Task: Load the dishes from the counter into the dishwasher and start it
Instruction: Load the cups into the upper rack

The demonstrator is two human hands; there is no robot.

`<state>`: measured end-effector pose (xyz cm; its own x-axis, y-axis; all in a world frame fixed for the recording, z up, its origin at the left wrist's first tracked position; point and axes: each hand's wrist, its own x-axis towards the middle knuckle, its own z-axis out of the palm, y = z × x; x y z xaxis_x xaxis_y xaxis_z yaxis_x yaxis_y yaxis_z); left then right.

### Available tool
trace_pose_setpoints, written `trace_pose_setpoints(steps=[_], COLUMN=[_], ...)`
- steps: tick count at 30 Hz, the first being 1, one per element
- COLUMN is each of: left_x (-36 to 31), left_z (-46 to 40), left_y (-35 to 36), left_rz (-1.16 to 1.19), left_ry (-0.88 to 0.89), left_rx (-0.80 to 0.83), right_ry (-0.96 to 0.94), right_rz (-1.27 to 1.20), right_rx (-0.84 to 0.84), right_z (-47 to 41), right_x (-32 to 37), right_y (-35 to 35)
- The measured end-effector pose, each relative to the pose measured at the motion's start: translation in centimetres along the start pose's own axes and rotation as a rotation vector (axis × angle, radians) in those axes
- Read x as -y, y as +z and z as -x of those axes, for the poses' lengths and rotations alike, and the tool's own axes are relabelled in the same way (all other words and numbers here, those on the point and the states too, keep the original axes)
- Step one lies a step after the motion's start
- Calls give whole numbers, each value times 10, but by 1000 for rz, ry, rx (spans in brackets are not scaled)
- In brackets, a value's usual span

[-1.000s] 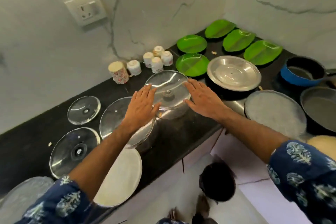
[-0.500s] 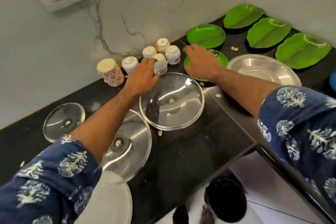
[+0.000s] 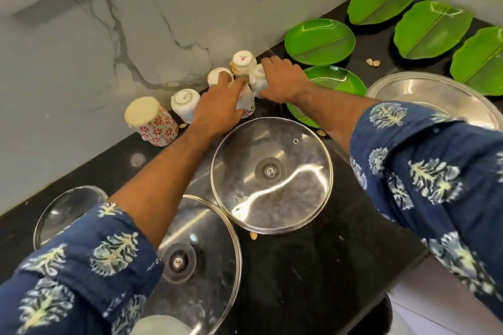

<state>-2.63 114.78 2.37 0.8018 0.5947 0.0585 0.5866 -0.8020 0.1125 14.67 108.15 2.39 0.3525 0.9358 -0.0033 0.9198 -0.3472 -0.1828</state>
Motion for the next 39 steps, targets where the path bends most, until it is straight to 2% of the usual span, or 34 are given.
trace_pose_setpoints(steps=[8,11,15,18,20,23,26,29,32,34,39], left_x=[-2,-1,-11,-34,-59,-110,-188,-264,-342,-399,-499], left_z=[1,12,32,47,59,78,104,137,188,233,342], left_y=[-3,-12,-32,-47,-51,-50,-46,-41,-39,-34,-11], left_rz=[6,106,434,800,1047,1356,1524,1503,1437,1400,1244], left_ry=[62,65,-10,-134,-183,-155,-100,14,163,264,472], left_rx=[-45,-119,-313,-342,-258,-95,94,268,460,578,765], right_ry=[25,30,97,225,280,374,478,608,638,676,874], right_rz=[-97,-333,-791,-1092,-1250,-1501,-1731,-1782,-1810,-1821,-1824], right_rx=[-132,-206,-391,-399,-397,-382,-392,-483,-583,-711,-948], right_z=[-5,12,67,128,174,252,355,457,563,645,815], right_x=[1,-7,-21,-38,-50,-65,-82,-86,-85,-79,-47], right_y=[10,1,-32,-57,-66,-78,-89,-91,-82,-76,-50])
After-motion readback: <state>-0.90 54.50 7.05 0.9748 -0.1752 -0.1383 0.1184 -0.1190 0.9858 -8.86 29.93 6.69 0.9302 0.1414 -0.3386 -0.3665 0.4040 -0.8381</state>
